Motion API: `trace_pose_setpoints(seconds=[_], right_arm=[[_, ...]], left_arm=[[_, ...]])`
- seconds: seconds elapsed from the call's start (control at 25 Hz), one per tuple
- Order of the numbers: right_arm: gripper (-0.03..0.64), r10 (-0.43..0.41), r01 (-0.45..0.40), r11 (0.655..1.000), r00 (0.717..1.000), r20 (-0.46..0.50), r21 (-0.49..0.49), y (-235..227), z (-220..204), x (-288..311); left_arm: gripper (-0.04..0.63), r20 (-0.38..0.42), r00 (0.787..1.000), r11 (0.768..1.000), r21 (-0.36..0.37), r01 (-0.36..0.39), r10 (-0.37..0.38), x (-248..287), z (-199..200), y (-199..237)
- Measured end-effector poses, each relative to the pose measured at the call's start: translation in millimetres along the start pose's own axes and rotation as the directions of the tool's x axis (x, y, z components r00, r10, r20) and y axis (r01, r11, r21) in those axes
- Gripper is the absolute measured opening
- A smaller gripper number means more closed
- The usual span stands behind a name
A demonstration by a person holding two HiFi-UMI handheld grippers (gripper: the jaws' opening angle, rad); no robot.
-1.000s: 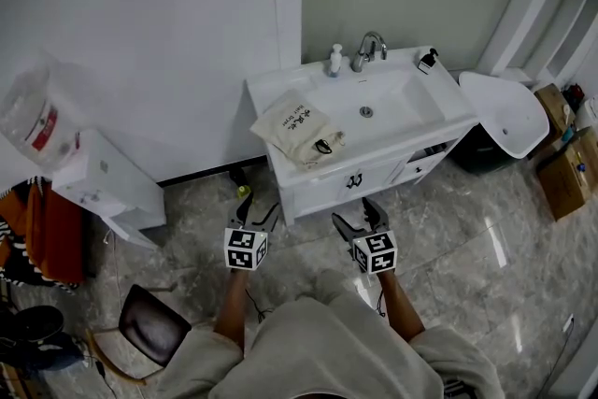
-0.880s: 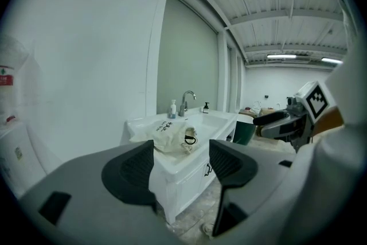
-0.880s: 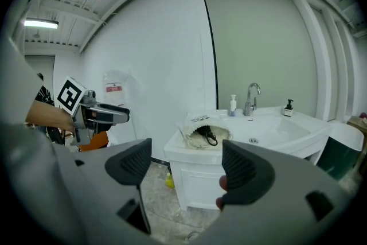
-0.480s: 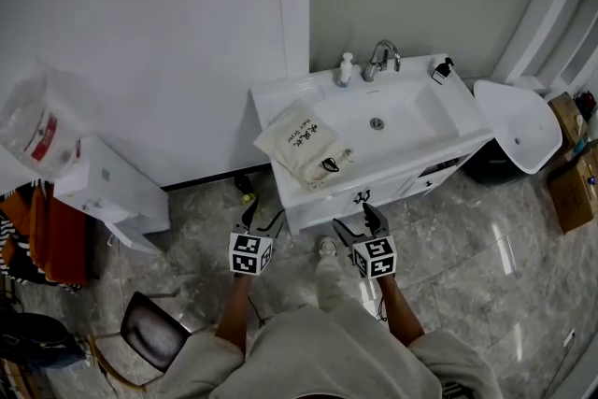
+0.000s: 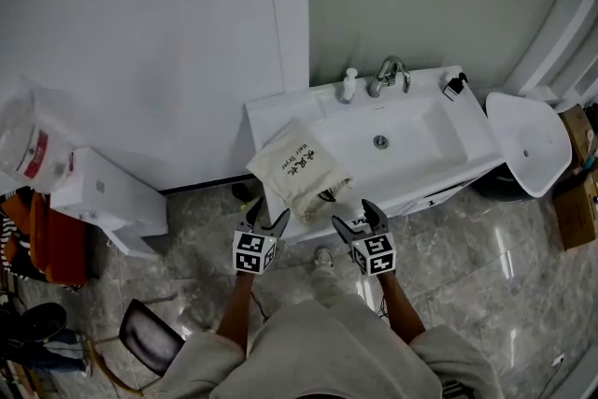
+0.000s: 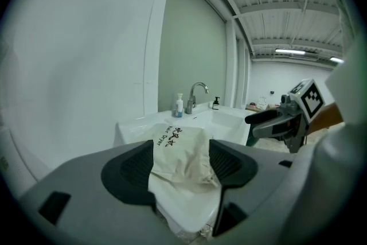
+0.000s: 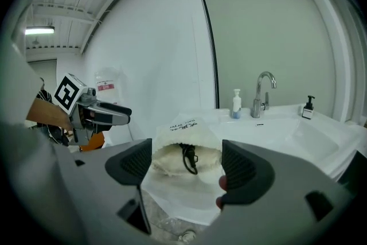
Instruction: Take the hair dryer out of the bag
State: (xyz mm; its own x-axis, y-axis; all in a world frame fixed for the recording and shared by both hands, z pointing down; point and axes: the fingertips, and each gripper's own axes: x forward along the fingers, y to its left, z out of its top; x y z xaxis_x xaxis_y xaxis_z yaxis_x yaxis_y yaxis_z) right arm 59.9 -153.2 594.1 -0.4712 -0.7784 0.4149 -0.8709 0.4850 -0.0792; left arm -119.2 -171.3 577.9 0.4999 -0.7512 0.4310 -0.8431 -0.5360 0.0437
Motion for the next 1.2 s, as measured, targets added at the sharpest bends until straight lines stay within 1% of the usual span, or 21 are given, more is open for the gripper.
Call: trace_pose_setpoints(seconds=[0.36,0.56,0.72,0.92,1.04,1.2], right_arm=[[0.368,0.05,-0.05,0.999,0.999,-0.013,-0.008,-65.9,30.4,59.2],[0.367,0.078,-0.078,0.997,0.997,-0.027,-0.002,-91.2,35.8,88.1],[0.364,0.095,-0.095,0.995,0.995,-0.039,0.006,-98.7,34.6,105.7],[0.362,0.116,-0.114,0.993,0.991,-0.065,0.035,-97.2,25.0,115.2],[0.359,0.111,-0.108,0.993,0.991,-0.077,0.041,-97.7,17.1,116.3],[0.357,0.107,-0.102,0.993,0.989,-0.105,0.056,-93.8,6.8,114.6]], left_arm=[[0.287,-0.022,1.0,1.0,-0.013,-0.005,0.004,76.9,35.2,10.5],[0.287,-0.05,0.999,1.0,-0.012,0.013,-0.014,107.4,41.3,7.5],[0.287,-0.08,0.995,0.998,0.012,0.064,-0.063,123.7,38.4,-3.3],[0.287,-0.14,0.982,0.988,0.063,0.14,-0.13,132.5,26.1,-23.7],[0.287,-0.173,0.969,0.977,0.093,0.192,-0.174,133.8,18.1,-36.9],[0.287,-0.213,0.948,0.952,0.14,0.271,-0.238,137.1,6.0,-53.9]])
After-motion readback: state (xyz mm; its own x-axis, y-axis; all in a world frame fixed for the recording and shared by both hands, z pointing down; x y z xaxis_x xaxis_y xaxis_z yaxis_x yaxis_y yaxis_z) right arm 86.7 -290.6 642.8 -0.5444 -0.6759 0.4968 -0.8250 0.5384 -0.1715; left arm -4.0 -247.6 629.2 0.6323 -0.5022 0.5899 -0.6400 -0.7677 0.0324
